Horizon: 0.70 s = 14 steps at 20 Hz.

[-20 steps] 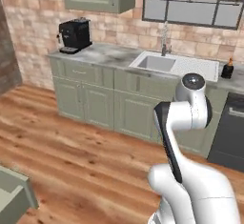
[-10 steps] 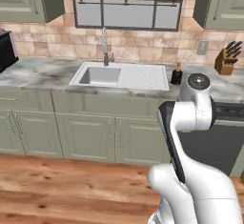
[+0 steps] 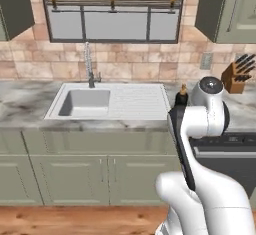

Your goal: Restock the sink supplies by placing the sponge and soap dispenser on the counter and next to the sink. Make sure the soap dispenser is upright.

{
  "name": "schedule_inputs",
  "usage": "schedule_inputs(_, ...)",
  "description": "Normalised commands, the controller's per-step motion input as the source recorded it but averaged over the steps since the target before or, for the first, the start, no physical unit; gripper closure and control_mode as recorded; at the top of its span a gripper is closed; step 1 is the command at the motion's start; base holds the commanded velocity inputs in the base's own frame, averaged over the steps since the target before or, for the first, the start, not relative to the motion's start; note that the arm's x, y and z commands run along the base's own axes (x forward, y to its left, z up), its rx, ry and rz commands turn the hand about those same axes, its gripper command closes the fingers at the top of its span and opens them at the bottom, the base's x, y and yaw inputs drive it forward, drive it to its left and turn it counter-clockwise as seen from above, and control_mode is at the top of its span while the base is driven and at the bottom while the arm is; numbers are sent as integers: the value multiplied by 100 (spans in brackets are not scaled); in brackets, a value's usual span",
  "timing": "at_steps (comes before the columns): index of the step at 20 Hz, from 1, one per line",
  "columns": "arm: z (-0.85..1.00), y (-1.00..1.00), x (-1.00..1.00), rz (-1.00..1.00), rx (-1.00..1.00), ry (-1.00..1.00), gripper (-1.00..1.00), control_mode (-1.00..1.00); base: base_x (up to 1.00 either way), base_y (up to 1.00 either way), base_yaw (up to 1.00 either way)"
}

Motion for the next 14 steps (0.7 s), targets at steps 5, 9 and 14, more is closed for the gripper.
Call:
schedule_inputs(5, 0, 0, 0, 0, 0, 0, 100, 100, 50, 0, -24)
schedule_inputs(9, 0, 0, 0, 0, 0, 0, 100, 100, 28, 59, -24)
schedule_inputs(14, 0, 0, 0, 0, 0, 0, 100, 100, 35, 100, -22)
